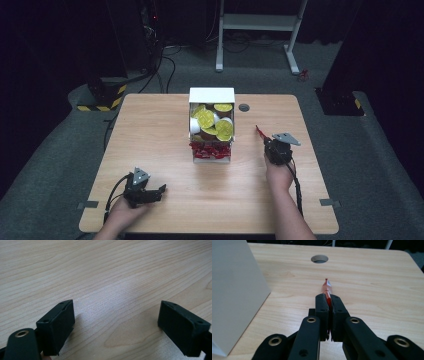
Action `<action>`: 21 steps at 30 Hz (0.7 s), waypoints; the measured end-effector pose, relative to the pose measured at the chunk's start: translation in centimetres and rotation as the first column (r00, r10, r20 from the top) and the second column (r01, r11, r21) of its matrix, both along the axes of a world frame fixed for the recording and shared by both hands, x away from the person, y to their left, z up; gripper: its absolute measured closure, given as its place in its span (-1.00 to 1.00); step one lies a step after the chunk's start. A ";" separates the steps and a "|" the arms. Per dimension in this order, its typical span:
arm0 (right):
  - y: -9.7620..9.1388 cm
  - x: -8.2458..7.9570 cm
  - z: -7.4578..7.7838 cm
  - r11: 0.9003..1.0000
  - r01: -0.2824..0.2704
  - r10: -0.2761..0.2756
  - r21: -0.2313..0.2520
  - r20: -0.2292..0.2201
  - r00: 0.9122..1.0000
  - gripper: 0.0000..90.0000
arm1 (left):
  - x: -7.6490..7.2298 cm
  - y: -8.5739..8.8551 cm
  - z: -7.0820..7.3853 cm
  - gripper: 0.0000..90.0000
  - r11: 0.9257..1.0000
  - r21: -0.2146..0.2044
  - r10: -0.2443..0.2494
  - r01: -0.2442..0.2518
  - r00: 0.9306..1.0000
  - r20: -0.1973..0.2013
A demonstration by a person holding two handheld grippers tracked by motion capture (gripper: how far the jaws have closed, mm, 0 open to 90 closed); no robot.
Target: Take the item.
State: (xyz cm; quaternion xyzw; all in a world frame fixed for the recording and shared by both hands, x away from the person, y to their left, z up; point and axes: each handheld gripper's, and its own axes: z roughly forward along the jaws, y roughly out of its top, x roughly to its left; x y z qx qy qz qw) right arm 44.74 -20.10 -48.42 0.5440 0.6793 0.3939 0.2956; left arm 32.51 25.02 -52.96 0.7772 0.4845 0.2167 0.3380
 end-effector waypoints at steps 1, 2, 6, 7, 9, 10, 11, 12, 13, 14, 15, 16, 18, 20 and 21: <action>0.0 -0.2 -0.1 1.000 -0.001 0.001 -0.006 -0.006 1.000 0.93 | 0.0 0.0 0.0 -0.68 1.000 0.000 0.000 0.000 1.000 0.000; 0.1 -0.3 -0.3 1.000 -0.003 0.003 -0.011 -0.011 1.000 0.92 | 0.0 0.0 0.0 -0.68 1.000 0.000 0.000 0.000 1.000 0.000; 0.2 -0.6 -0.9 1.000 -0.006 0.005 -0.023 -0.036 0.999 0.92 | 0.0 0.0 0.0 -0.68 1.000 0.000 0.000 0.000 1.000 0.000; 0.3 -0.6 -1.3 1.000 -0.003 0.002 -0.028 -0.049 0.999 0.91 | 0.0 0.0 0.0 -0.68 1.000 0.000 0.000 0.000 1.000 0.000; 0.4 -0.7 -1.7 0.999 0.001 -0.004 -0.033 -0.074 0.997 0.90 | 0.0 0.0 0.0 -0.68 1.000 0.000 0.000 0.000 1.000 0.000; 0.4 -0.6 -1.8 0.999 0.002 -0.006 -0.049 -0.078 0.997 0.89 | 0.0 0.0 0.0 -0.68 1.000 0.000 0.000 0.000 1.000 0.000; 0.4 -0.6 -2.0 0.999 0.013 -0.016 -0.041 -0.092 0.996 0.89 | 0.0 0.0 0.0 -0.68 1.000 0.001 0.000 0.000 1.000 0.000; 0.5 -0.6 -2.0 0.999 0.020 -0.023 -0.031 -0.099 0.995 0.87 | 0.0 0.0 0.0 -0.68 1.000 0.000 0.000 0.000 1.000 0.000; 0.4 -0.5 -2.1 0.999 0.020 -0.023 -0.030 -0.103 0.994 0.86 | 0.0 0.0 0.0 -0.68 1.000 0.000 0.000 0.000 1.000 0.000; 0.4 -0.5 -2.2 0.999 0.017 -0.020 -0.035 -0.105 0.994 0.82 | 0.0 0.0 0.0 -0.68 1.000 0.000 0.000 0.000 1.000 0.000; 0.5 -0.5 -2.3 0.999 0.019 -0.022 -0.034 -0.110 0.994 0.77 | 0.0 0.0 0.0 -0.68 1.000 0.000 0.000 0.000 1.000 0.000; 0.5 -0.5 -2.3 0.999 0.015 -0.019 -0.035 -0.106 0.994 0.70 | 0.0 0.0 0.0 -0.68 1.000 0.000 0.000 0.000 1.000 0.000; 0.4 -0.5 -2.2 0.999 0.018 -0.021 -0.027 -0.106 0.994 0.61 | 0.0 0.0 0.0 -0.68 1.000 0.000 0.000 0.000 1.000 0.000; 0.4 -0.6 -2.2 1.000 0.018 -0.020 -0.022 -0.104 0.994 0.59 | 0.0 0.0 0.0 -0.68 1.000 0.000 0.000 0.000 1.000 0.000; 0.4 -0.8 -1.9 1.000 0.010 -0.011 -0.019 -0.094 0.995 0.54 | 0.0 0.0 0.0 -0.68 1.000 0.000 0.000 0.000 1.000 0.000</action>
